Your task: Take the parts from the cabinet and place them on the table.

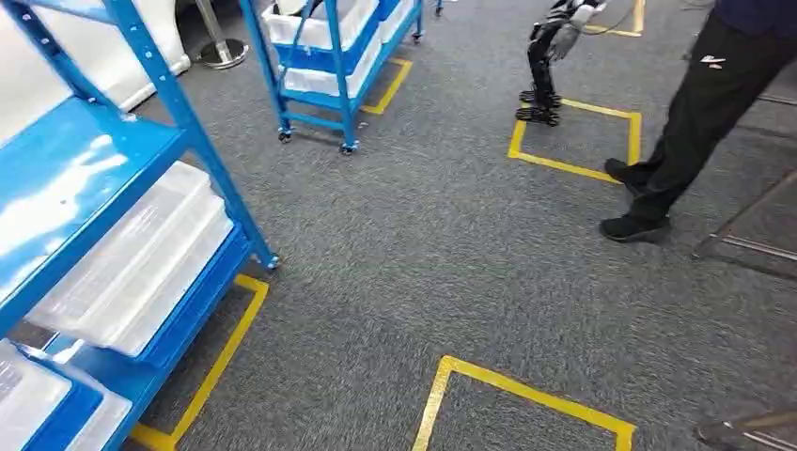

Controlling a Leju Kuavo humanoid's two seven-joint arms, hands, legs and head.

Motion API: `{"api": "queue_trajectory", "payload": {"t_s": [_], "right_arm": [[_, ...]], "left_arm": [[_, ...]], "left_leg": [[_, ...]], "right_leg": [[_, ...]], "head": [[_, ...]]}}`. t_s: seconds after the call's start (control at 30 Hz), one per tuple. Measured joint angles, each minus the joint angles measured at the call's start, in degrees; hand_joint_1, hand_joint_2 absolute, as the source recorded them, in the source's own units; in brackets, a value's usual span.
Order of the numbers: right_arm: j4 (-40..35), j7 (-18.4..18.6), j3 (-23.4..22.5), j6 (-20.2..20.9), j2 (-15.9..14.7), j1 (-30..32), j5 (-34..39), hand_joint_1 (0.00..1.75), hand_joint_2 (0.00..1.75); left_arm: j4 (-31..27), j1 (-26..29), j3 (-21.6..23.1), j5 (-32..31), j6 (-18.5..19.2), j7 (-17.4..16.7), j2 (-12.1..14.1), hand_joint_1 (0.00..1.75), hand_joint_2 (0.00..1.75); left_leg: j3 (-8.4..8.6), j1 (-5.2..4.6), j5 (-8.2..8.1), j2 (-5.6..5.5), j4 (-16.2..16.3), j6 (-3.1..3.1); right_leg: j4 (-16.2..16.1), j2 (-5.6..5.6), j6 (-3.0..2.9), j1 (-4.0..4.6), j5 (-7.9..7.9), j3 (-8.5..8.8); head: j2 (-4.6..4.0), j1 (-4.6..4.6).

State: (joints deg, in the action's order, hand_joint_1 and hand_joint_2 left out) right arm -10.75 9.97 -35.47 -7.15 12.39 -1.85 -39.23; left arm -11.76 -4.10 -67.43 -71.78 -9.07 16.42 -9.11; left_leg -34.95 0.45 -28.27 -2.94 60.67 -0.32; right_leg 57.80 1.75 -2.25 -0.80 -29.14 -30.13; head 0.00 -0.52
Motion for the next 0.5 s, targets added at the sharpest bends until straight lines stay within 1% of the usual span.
{"api": "queue_trajectory", "payload": {"t_s": [0.03,0.07,0.1,0.13,0.17,0.2,0.23,0.27,0.3,0.33,0.4,0.43,0.47,0.5], "right_arm": [[0.0,0.0,0.0,0.0,0.0,0.1,0.0,0.00,0.00],[0.0,0.0,0.0,0.0,0.0,0.2,0.0,0.00,0.00],[0.0,0.0,0.0,0.0,0.0,0.2,0.0,0.00,0.00],[0.0,0.0,0.0,0.0,0.0,0.2,0.0,0.00,0.00],[0.0,0.0,0.0,0.0,0.0,0.2,0.0,0.00,0.00],[0.0,0.0,0.0,0.0,0.0,0.2,0.0,0.00,0.00],[0.0,0.0,0.0,0.0,0.0,0.1,0.0,0.00,0.00],[0.0,0.0,0.0,0.1,0.0,0.1,0.0,0.00,0.00],[0.0,0.0,0.0,0.3,0.0,0.2,0.0,0.00,0.00],[0.0,0.0,0.0,0.6,0.0,0.2,-0.1,0.00,0.00],[0.0,-0.2,0.0,0.9,-0.1,-0.1,-0.1,0.00,0.00],[0.0,-0.4,0.0,1.0,-0.1,-0.3,-0.1,0.00,0.00],[0.0,-0.4,0.0,1.0,-0.1,-0.2,-0.1,0.00,0.00],[0.0,-0.4,0.0,1.0,-0.2,-0.2,-0.1,0.00,0.00]], "left_arm": [[0.0,-0.2,0.0,0.0,0.0,0.0,0.0,0.00,0.00],[0.0,-0.3,0.0,0.0,0.0,0.0,0.0,0.00,0.00],[0.0,-0.3,0.0,0.0,0.0,0.0,0.0,0.00,0.00],[0.0,-0.2,0.0,0.0,0.0,0.0,0.0,0.00,0.00],[0.0,-0.1,0.0,0.0,0.0,0.0,0.0,0.00,0.00],[0.0,0.0,0.0,0.0,0.0,0.0,0.0,0.00,0.00],[0.0,0.0,0.0,0.0,0.0,0.0,0.0,0.00,0.00],[0.0,0.0,0.0,0.0,0.0,0.0,0.0,0.00,0.00],[0.0,-0.2,0.0,0.0,0.1,0.2,0.0,0.00,0.00],[0.0,-0.3,0.0,0.0,0.1,0.3,0.0,0.00,0.00],[0.0,0.0,0.0,-0.3,0.1,0.6,0.0,0.00,0.00],[0.0,0.1,0.0,-0.3,0.1,0.7,0.0,0.00,0.00],[0.0,0.2,0.0,-0.4,0.1,0.8,0.0,0.00,0.00],[0.0,0.1,0.0,-0.4,0.1,0.9,-0.1,0.00,0.00]], "left_leg": [[-1.88,0.04,-2.30,1.50,3.9,-0.16],[-4.02,0.16,-4.59,2.10,8.6,-0.33],[-5.90,0.25,-6.26,2.35,12.9,-0.52],[-6.77,0.29,-6.66,2.53,15.1,-0.66],[-6.32,0.32,-5.88,2.64,14.6,-0.74],[-4.65,0.34,-4.03,2.79,11.7,-0.77],[-2.03,0.34,-1.69,3.24,7.0,-0.76],[1.60,0.31,0.88,5.18,0.7,-0.60],[3.25,-0.10,0.34,7.61,-2.4,-0.58],[3.28,-0.31,0.50,6.79,-2.7,0.04],[3.04,-0.45,0.41,5.84,-2.6,0.39],[2.93,-0.39,0.55,5.28,-2.8,0.71],[3.52,0.17,0.97,4.65,-3.5,1.31],[3.55,0.15,1.11,4.21,-3.6,1.69]], "right_leg": [[0.0,-0.94,-0.09,0.17,0.00,-0.10],[0.0,-1.91,-0.21,0.34,-0.08,-0.15],[0.1,-2.94,-0.30,0.44,-0.16,-0.18],[0.1,-3.72,-0.30,0.47,-0.20,-0.18],[0.1,-4.50,-0.26,0.47,-0.26,-0.14],[0.1,-5.16,-0.13,0.46,-0.36,-0.09],[0.2,-5.80,0.03,0.44,-0.50,0.00],[0.4,-6.44,0.33,0.45,-0.75,0.21],[0.6,-6.98,0.68,0.86,-1.05,0.19],[0.8,-7.48,0.96,1.04,-1.25,0.22],[0.6,-8.43,1.28,1.01,-1.23,0.49],[0.5,-8.95,1.59,1.11,-1.26,0.75],[0.9,-8.43,2.04,0.86,-1.95,0.85],[2.6,-5.33,2.24,0.64,-3.29,0.32]], "head": [[0.00,0.09],[0.00,0.11],[0.00,0.09],[0.00,0.11],[0.00,0.09],[0.00,0.11],[0.00,0.11],[0.00,0.11],[0.00,0.11],[0.00,-0.05],[0.00,-0.05],[0.00,0.02],[0.00,0.00],[0.00,-0.02]]}}
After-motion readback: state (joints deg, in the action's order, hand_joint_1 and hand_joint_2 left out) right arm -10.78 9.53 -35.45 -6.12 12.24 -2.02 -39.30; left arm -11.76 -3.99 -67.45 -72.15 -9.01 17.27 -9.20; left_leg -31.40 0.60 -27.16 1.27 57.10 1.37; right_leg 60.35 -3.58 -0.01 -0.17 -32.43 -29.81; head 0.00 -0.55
